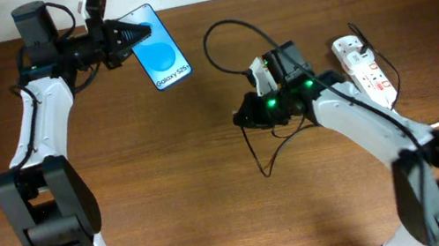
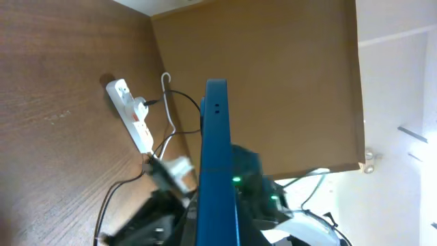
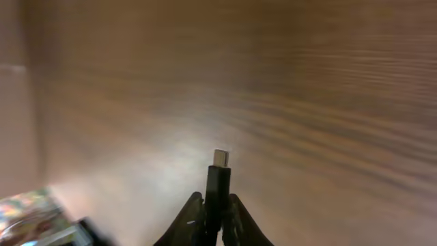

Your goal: Plug charger to phone and switch on socket

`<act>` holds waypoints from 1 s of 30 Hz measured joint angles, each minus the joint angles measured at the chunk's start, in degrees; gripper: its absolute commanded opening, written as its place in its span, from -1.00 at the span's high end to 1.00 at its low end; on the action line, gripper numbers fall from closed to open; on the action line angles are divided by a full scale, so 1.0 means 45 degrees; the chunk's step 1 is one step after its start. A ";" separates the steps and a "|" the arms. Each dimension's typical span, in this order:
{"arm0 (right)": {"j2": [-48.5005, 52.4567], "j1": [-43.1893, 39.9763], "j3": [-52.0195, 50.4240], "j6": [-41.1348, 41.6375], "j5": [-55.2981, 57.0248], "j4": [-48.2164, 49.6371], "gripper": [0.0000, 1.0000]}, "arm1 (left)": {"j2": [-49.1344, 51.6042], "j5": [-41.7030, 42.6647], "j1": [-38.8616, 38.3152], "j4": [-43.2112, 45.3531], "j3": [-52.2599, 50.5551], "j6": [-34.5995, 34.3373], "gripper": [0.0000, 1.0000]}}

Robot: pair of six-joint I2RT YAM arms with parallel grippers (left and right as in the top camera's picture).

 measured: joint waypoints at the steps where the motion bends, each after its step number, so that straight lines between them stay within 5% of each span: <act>1: 0.0515 0.0000 0.0000 -0.0058 0.0262 0.0029 0.74 | 0.0000 -0.0029 0.0000 0.0000 0.0000 -0.0005 1.00; 4: 0.1797 0.0000 0.0000 -0.0180 0.0636 0.0447 0.61 | 0.0000 -0.0039 -0.0019 0.0000 0.0000 0.0000 1.00; 7: 0.2127 -0.0010 0.0015 -0.0350 0.0787 0.0432 0.04 | 0.0000 -0.0053 -0.0019 -0.0005 0.0000 -0.0005 1.00; 11: 0.2142 -0.0204 0.1370 -0.1341 0.1025 -0.1574 -0.47 | 0.0000 -0.0058 -0.0019 -0.0019 0.0000 -0.0005 1.00; 15: 0.2137 -0.0335 0.3560 -0.3094 0.3031 -0.4075 -0.38 | 0.0000 -0.0073 -0.0019 -0.0005 0.0000 0.0049 1.00; 21: 0.2137 0.0447 0.3876 -0.5450 0.5095 -0.5027 -0.33 | -0.0005 -0.0063 0.0175 0.0656 -0.0005 0.0204 1.00; 27: 0.2137 0.1962 0.4391 -0.5877 0.6815 -0.4702 -0.32 | -0.0005 -0.0219 0.2973 0.1166 -0.0005 0.0092 1.00; 30: 0.2642 0.2181 0.6139 -0.5955 0.7189 -0.6285 -0.25 | -0.0005 -0.0311 0.3881 0.1190 -0.0005 0.0087 1.00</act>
